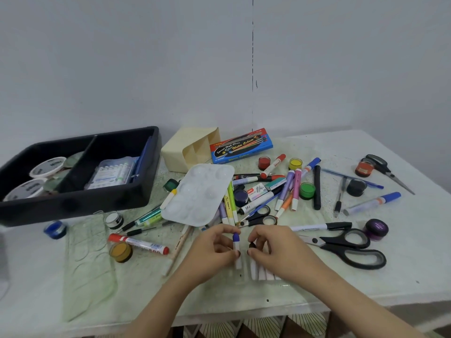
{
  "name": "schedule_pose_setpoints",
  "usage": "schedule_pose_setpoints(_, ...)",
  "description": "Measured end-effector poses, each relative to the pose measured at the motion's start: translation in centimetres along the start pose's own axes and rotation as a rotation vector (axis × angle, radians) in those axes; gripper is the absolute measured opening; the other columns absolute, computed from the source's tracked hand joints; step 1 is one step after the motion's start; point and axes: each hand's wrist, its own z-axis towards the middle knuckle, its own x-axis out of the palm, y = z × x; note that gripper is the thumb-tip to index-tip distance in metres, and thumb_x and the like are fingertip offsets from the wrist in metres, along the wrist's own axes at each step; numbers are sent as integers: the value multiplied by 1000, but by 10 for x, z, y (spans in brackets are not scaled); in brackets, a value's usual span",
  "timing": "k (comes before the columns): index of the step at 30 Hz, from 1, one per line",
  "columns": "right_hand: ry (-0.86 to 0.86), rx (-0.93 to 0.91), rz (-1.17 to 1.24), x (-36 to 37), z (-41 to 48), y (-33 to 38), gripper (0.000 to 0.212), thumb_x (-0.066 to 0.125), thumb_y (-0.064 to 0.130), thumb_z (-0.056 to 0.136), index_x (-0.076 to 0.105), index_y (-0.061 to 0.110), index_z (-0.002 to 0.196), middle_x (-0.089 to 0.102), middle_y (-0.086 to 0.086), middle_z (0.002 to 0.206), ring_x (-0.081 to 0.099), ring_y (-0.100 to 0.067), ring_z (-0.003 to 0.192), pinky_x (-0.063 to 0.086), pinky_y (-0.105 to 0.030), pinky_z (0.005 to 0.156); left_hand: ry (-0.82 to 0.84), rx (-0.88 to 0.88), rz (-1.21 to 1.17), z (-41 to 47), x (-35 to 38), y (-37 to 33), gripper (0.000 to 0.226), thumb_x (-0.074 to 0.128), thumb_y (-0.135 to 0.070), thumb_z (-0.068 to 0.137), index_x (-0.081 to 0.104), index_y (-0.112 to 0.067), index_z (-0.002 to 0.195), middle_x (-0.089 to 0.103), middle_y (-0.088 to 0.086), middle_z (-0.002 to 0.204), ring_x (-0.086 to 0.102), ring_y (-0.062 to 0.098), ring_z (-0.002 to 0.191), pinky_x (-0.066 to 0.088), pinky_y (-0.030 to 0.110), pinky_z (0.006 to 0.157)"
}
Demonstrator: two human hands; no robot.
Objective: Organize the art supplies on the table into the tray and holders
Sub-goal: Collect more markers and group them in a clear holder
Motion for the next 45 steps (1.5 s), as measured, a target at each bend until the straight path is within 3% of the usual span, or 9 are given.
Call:
schedule_pose_setpoints(6,-34,-92,-173,13,-6,5,24,52,37,91,59,25,110,47,10,91,46,-7,82,40,-23,67,-42,13,-13,0,4,8,35,70,-2,78,63,-24,104,68,9,83,65,12,70,54,21,68)
schedule_pose_setpoints(13,-43,-128,-232,11,-11,1,33,52,49,88,60,23,106,51,8,97,52,-11,90,39,-24,67,-46,6,-19,0,5,10,34,70,-2,78,63,-25,103,67,5,80,64,8,68,52,18,66)
schedule_pose_setpoints(16,-59,-155,-276,15,-11,-2,32,56,52,85,64,24,99,52,7,91,53,-13,85,41,-26,65,-50,5,-28,0,6,11,34,70,-2,78,63,-25,102,67,3,79,66,10,70,52,19,67)
schedule_pose_setpoints(20,-128,-253,-498,20,-11,-6,28,61,53,74,68,26,72,46,9,67,50,-11,60,35,-24,47,-57,5,-16,2,6,13,35,71,-3,77,63,-25,102,68,3,79,67,13,72,53,20,69)
schedule_pose_setpoints(26,-173,-338,-560,27,-15,-15,31,74,47,70,73,25,91,52,6,73,54,-14,63,43,-26,47,-69,12,-22,2,7,13,34,71,-2,77,64,-26,101,69,5,80,67,16,73,56,24,71)
schedule_pose_setpoints(32,-171,-277,-452,27,-24,-13,39,44,55,80,73,32,92,56,12,83,54,-9,71,44,-21,55,-65,14,-37,1,6,13,38,70,-1,77,63,-26,105,70,6,82,67,15,73,56,25,72)
schedule_pose_setpoints(37,-180,-195,-305,28,-31,-23,42,49,61,79,71,35,103,57,15,95,53,-8,83,44,-22,71,-83,18,-74,-4,5,11,38,70,0,77,60,-27,103,69,10,85,66,14,75,54,20,70)
schedule_pose_setpoints(45,-212,-185,-200,34,-33,-28,38,54,59,79,70,35,105,56,16,100,50,-8,87,44,-27,74,-48,18,-28,-14,11,15,36,72,0,75,65,-24,102,66,0,86,68,7,71,54,21,71)
